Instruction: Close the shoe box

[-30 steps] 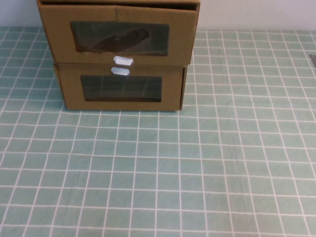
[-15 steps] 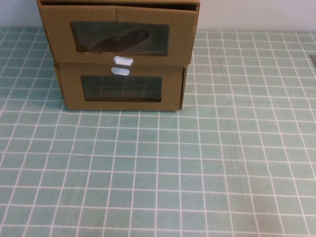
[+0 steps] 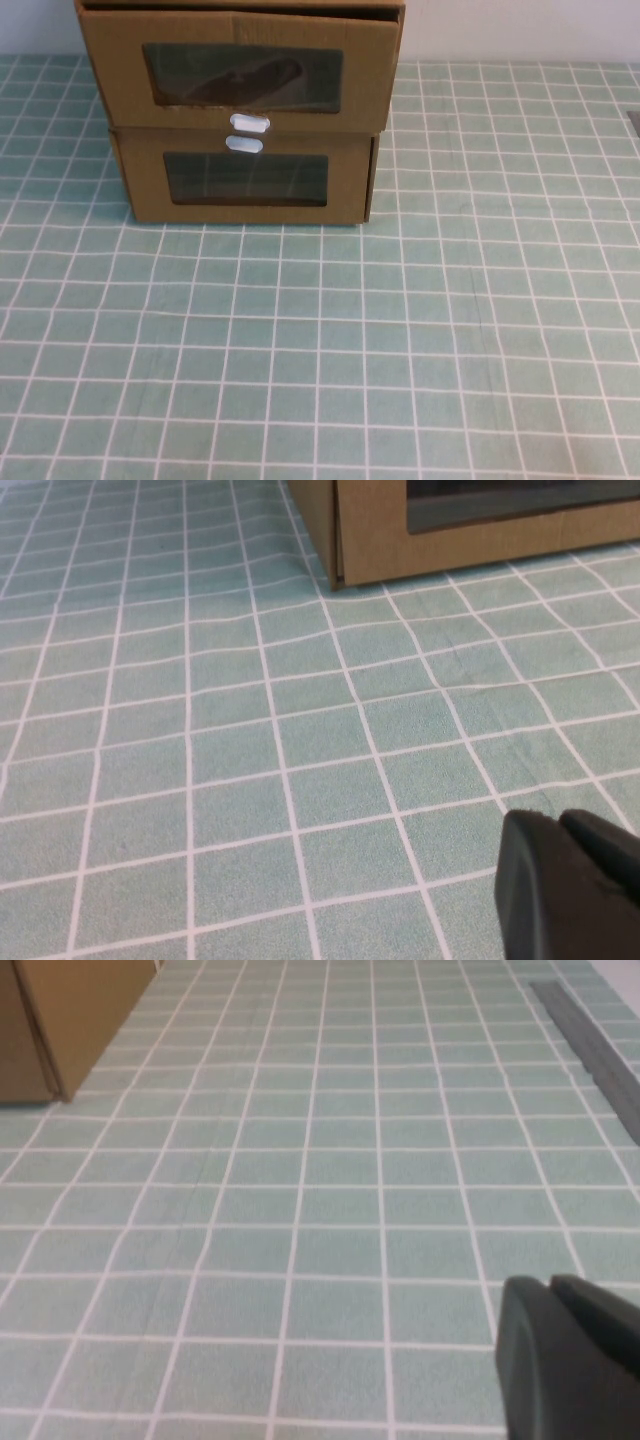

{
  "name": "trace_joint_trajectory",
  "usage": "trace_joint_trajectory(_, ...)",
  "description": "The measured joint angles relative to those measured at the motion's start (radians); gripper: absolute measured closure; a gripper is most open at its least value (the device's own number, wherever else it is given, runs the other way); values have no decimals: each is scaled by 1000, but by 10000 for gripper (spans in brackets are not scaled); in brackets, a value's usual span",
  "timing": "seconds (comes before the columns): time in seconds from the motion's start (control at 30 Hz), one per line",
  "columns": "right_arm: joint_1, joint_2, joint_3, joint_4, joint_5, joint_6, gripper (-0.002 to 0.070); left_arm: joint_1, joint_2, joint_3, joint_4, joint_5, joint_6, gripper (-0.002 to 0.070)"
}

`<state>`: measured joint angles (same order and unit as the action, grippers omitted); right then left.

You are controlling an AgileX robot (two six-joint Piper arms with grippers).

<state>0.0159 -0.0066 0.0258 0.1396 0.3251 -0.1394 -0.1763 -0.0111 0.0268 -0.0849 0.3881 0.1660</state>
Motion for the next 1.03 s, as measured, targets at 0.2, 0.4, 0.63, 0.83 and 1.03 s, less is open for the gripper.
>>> trace_joint_trajectory(0.2,-2,-1,2,-2,23,-4,690,0,0,0,0,0,0,680)
trace_joint_trajectory(0.4,-2,-1,2,-4,23,-4,690,0,0,0,2,0,0,680)
trace_joint_trajectory(0.63,-2,-1,2,-4,23,-4,690,0,0,0,2,0,0,680)
trace_joint_trajectory(0.83,-2,-1,2,-4,23,-4,690,0,0,0,2,0,0,680)
trace_joint_trajectory(1.03,-2,-1,2,-4,23,-5,690,0,0,0,3,0,0,680)
